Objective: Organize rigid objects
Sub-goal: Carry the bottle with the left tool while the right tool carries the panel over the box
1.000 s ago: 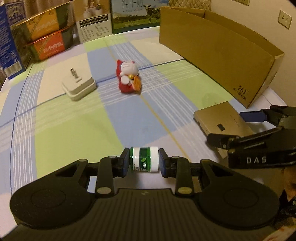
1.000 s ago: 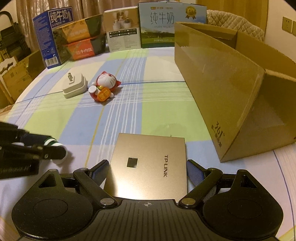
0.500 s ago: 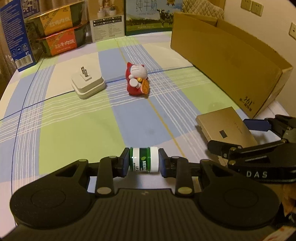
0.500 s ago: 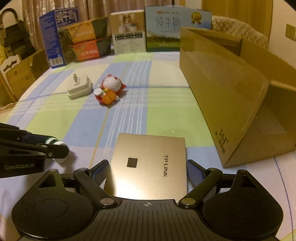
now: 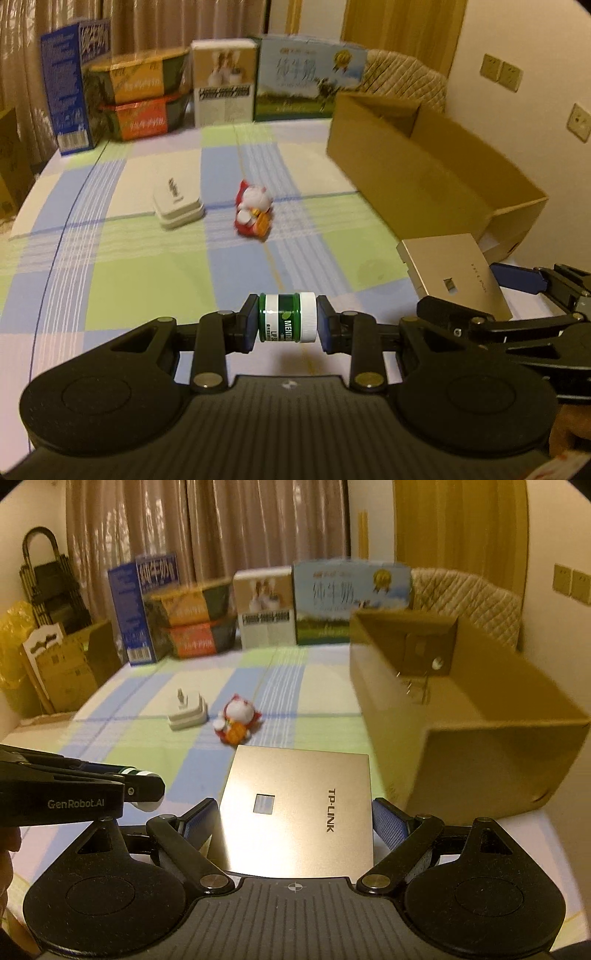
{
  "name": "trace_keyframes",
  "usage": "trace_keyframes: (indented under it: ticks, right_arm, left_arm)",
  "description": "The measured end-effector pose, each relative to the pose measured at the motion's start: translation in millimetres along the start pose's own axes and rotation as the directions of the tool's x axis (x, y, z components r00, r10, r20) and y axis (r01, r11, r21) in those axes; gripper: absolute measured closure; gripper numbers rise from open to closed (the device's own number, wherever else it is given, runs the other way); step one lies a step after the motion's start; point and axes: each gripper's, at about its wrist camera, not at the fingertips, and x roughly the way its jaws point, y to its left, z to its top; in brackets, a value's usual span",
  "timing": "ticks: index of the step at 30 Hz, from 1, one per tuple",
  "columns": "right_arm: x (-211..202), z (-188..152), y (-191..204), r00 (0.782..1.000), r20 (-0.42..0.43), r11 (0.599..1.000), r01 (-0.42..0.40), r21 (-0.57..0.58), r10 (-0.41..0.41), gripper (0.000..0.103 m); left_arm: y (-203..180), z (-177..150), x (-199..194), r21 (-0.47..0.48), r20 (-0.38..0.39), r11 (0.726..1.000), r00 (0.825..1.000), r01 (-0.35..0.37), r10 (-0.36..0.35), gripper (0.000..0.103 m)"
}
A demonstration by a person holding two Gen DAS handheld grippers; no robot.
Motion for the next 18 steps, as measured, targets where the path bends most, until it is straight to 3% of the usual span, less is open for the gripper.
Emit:
trace_keyframes:
  ticks: [7, 18]
  right_arm:
    - [-40.8, 20.5, -26.1, 0.997, 0.067, 0.999, 0.039, 0.020, -0.040, 0.017]
    - [-71.8, 50.9, -78.8, 0.991, 0.111, 0.996, 0.068, 0.055, -0.074, 0.017]
  left_arm:
    - [-27.2, 19.7, -26.2, 0.036, 0.060, 0.999, 0.998, 0.016, -0.018, 0.076]
    - [-70.6, 38.1, -34.0, 0.075, 0.091, 0.996, 0.994, 0.047, -0.054, 0.076]
